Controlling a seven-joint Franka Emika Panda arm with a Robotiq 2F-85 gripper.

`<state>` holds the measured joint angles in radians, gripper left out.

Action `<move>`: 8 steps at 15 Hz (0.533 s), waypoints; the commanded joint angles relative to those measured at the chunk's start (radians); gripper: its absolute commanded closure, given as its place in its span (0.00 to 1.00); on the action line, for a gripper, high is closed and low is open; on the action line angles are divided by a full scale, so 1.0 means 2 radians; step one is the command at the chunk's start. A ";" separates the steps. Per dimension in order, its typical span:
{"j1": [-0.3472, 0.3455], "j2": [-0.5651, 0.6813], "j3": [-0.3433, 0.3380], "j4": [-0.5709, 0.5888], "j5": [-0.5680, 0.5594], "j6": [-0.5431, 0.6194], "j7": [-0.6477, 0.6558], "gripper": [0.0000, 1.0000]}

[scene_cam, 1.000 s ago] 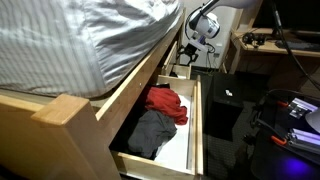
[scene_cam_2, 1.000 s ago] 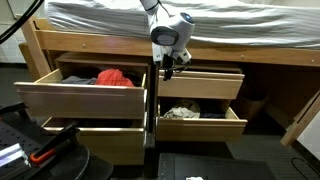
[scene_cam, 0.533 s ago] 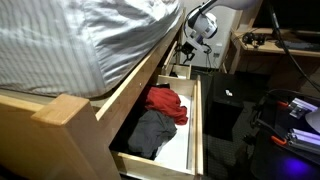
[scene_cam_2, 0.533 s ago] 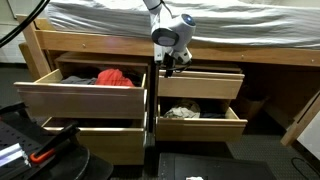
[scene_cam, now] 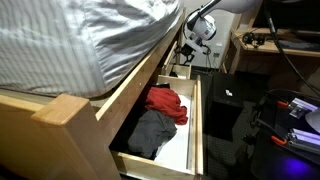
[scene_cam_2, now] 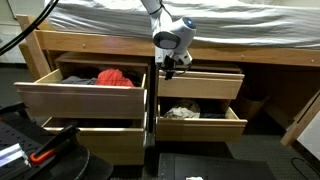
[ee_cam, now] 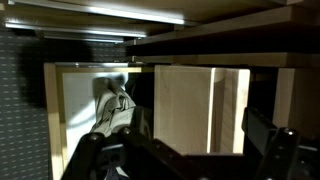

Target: Open the top right drawer, pick up the orange cloth from the top left drawer and put it in the top right drawer.

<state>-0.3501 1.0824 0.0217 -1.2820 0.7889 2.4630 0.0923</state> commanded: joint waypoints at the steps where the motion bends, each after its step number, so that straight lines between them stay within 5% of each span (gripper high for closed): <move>1: 0.010 0.058 -0.014 0.082 -0.031 -0.035 0.057 0.00; 4: 0.010 0.086 -0.008 0.125 -0.054 -0.053 0.088 0.00; 5: 0.005 0.062 -0.001 0.080 -0.049 -0.029 0.070 0.00; 8: 0.010 0.077 -0.005 0.105 -0.048 -0.037 0.078 0.00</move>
<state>-0.3295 1.2371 0.0107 -1.0719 0.6937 2.3896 0.2491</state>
